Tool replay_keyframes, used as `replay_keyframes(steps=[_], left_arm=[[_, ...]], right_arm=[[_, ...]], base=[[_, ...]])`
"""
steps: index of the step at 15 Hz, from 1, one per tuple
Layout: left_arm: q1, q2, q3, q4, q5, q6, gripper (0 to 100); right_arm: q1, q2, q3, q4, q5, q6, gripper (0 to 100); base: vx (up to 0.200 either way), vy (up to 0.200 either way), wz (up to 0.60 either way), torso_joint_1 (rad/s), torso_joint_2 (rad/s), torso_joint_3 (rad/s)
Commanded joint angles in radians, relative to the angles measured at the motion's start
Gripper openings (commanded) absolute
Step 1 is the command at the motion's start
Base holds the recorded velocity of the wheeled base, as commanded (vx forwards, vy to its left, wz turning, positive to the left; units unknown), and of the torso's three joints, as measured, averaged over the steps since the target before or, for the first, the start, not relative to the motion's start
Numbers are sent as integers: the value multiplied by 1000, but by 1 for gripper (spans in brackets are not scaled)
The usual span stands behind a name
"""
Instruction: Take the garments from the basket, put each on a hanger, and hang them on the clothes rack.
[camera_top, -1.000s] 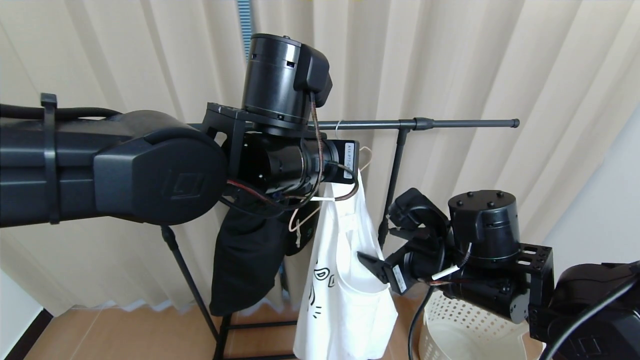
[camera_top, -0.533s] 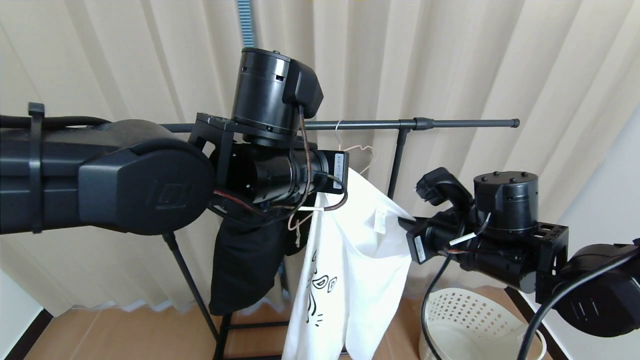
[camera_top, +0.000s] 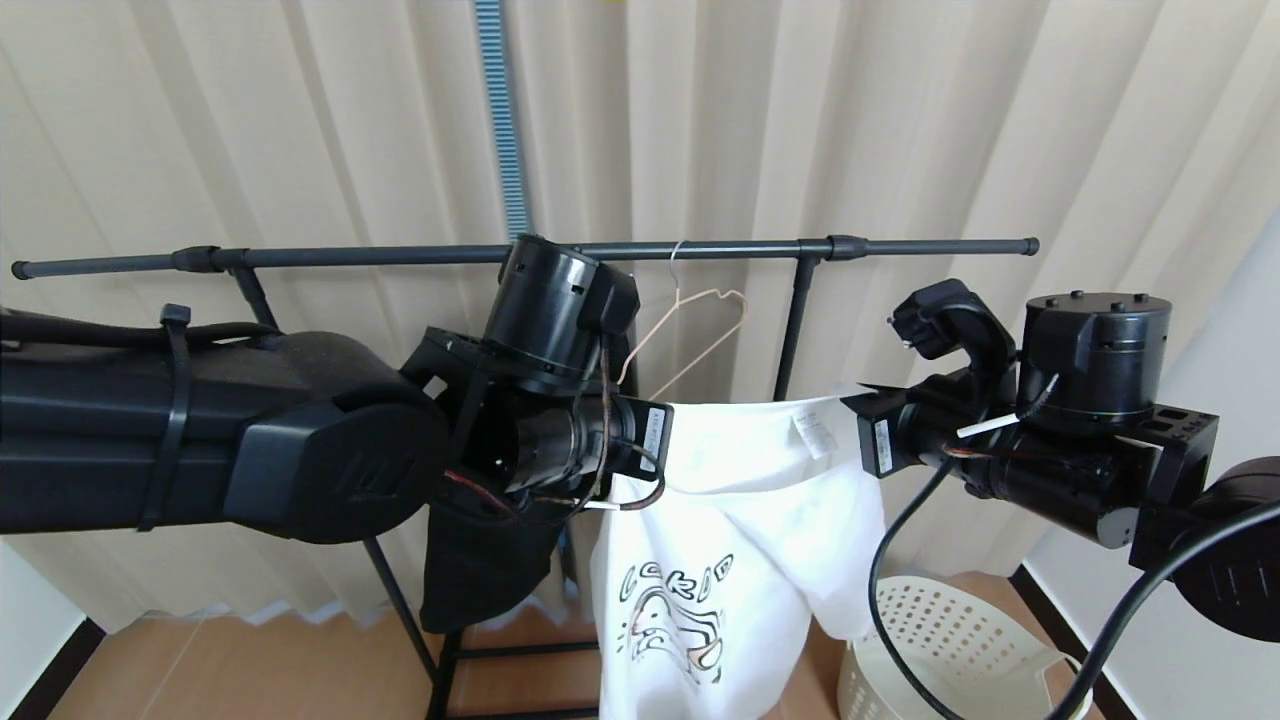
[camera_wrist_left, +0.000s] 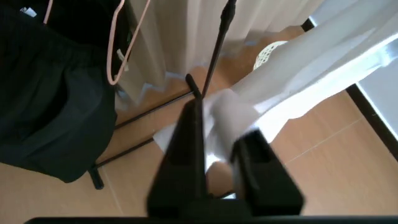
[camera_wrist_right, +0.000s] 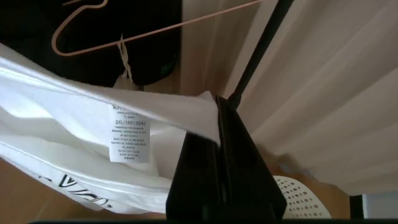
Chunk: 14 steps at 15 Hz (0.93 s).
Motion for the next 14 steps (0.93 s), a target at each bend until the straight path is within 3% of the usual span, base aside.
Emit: replay_keyframes(steps=[1,3,7,11,14], left_arm=[[0,11,19,0,1,4,100],[4,8,35,0,-4,13,100],[87,-16,62,-9,-159,114,100],[151,91,9,-171,-168,219,100],[185,211,-114,-213,-170,229,100]], right_arm=[[-3,-10,-3,-4,-11,-2,0],[-16,-10,-6,-4,-17,-3,0],[-19,-11,0,-5,-37,-23,0],[-19,-11,6,-7,-37,-37,0],[-19,-11,9,-8,-38,-39,0]], base=[[0,0,0,0,0,0],[0,0,0,0,0,0],[0,0,0,0,0,0],[0,0,0,0,0,0],[0,0,0,0,0,0]])
